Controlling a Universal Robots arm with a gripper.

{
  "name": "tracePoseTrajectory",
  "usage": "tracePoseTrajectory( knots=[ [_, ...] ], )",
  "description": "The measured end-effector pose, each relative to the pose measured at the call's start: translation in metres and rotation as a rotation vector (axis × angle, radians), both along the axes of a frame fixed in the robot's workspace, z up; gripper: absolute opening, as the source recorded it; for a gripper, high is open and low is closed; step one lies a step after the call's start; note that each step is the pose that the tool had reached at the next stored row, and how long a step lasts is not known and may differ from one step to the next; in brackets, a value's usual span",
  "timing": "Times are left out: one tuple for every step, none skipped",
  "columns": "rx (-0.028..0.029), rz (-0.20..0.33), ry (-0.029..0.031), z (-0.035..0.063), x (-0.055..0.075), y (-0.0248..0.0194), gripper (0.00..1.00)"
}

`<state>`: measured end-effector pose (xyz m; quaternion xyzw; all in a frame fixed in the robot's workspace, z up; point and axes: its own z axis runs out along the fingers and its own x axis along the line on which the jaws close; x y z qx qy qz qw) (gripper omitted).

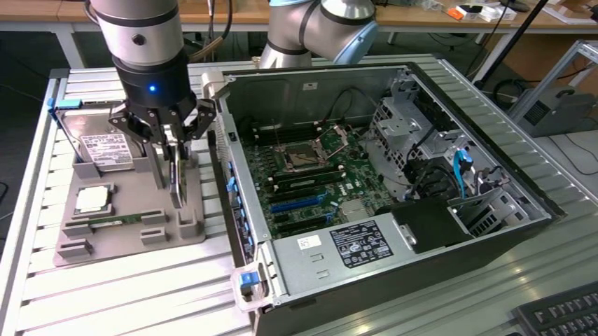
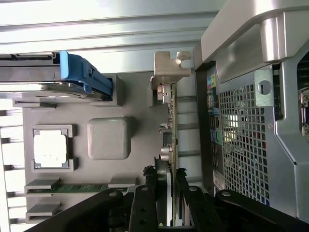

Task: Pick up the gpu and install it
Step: 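Pick up the gpu and move the gpu toward the slot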

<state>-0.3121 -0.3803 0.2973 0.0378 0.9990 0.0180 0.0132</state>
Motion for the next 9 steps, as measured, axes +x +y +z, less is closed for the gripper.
tracePoseTrajectory(
  knots=[
    [0.0,0.0,0.0,0.0002,0.0,0.0,0.27],
    [0.0,0.0,0.0001,0.0004,0.0,0.0,0.27],
    [0.0,0.0,0.0001,0.0007,0.0,0.0,0.27],
    [0.0,0.0,0.0,0.0009,0.0,0.0,0.27],
    [0.0002,0.0,0.0,0.0011,0.0,0.0,0.27],
    [0.0002,0.0,0.0,0.0013,0.0,0.0,0.27],
    [0.0002,0.0,0.0,0.0016,0.0,0.0,0.27],
    [0.0003,0.0,0.0,0.0018,0.0,0.0,0.27],
    [0.0003,0.0,0.0,0.0021,0.0,0.0,0.27]
  ],
)
